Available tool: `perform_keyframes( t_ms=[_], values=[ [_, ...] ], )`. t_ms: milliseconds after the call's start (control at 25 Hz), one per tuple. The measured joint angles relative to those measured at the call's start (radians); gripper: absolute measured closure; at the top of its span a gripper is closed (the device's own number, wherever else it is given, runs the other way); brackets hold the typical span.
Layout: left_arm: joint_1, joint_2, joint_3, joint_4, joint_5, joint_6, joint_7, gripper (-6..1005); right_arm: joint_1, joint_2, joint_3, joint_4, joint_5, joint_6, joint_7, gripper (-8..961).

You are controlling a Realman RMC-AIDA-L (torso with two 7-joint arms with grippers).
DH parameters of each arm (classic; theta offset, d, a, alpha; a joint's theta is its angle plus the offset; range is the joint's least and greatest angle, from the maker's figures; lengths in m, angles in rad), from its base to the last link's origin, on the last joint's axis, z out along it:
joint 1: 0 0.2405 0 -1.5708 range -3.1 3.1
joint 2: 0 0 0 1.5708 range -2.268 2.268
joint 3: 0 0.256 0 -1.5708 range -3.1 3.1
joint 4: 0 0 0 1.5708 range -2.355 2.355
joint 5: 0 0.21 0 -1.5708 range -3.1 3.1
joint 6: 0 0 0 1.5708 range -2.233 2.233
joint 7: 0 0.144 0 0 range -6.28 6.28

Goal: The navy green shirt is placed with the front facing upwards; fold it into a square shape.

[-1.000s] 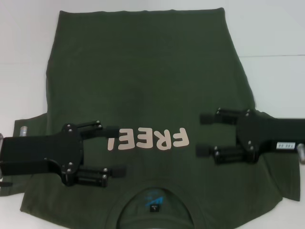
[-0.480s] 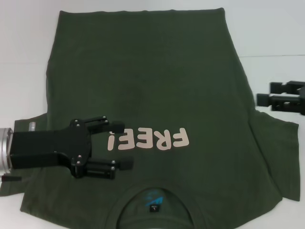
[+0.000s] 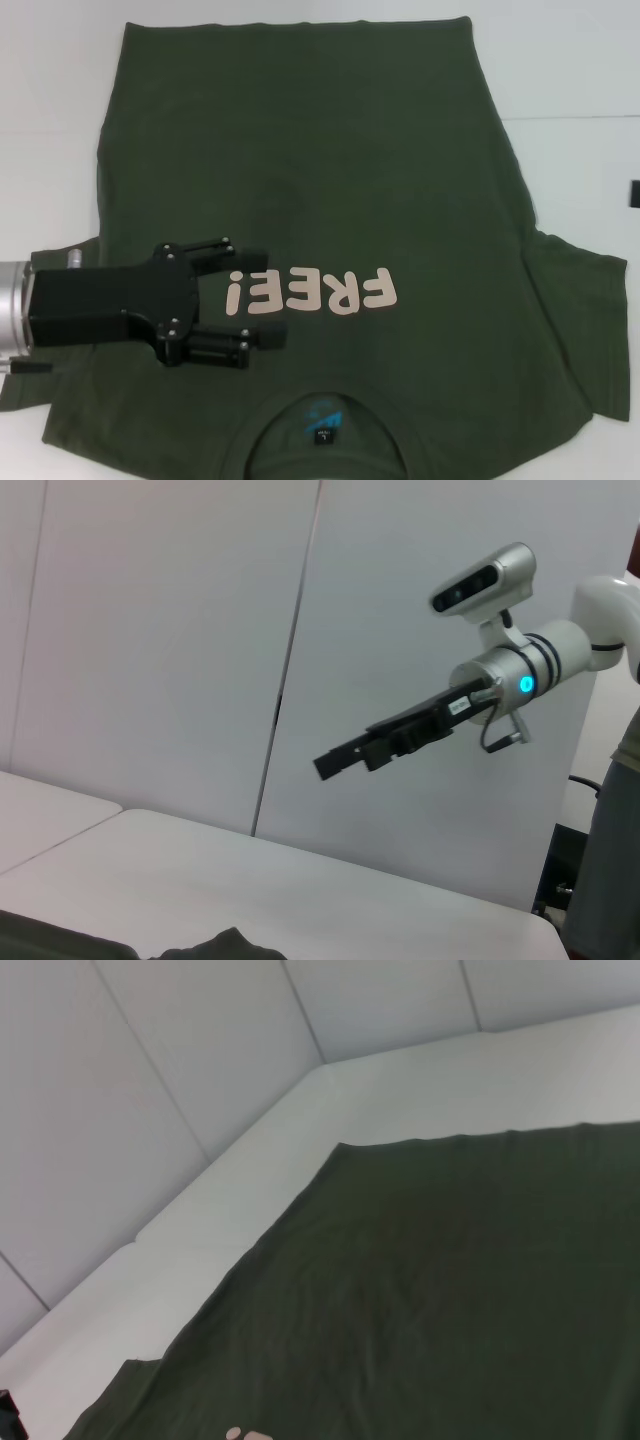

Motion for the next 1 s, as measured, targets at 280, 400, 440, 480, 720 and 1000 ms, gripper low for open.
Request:
perform_keyframes(
  t_ms=[280,400,440,480,720,1000],
  values=[
    [-0.004,0.0,0.001,-0.004,0.002,-0.012,-0.003,74,-0.003,-0.007,0.077,-0.043,-0.147,-0.093,0.114,34],
    [-0.004,0.001,0.002,-0.004,0.002,-0.014,-0.003,74,-0.004,-0.007,0.083,-0.039,-0.213,-0.121,0.162,33],
    [-0.004,0.001,0.003,-0.004,0.002,-0.014,-0.003,74,-0.004,-0.007,0.083,-0.038,-0.238,-0.125,0.174,33],
    [-0.005,0.001,0.005,-0.004,0.002,-0.016,-0.003,74,-0.002,-0.007,0.083,-0.037,-0.266,-0.131,0.185,33],
    [-0.005,0.0,0.025,-0.005,0.002,-0.037,-0.001,75,0.022,-0.014,0.076,-0.014,-0.419,-0.136,0.236,35],
    [-0.004,-0.001,0.055,-0.005,0.002,-0.045,-0.003,76,0.054,-0.04,0.084,0.078,-0.485,-0.126,0.266,38]
  ],
)
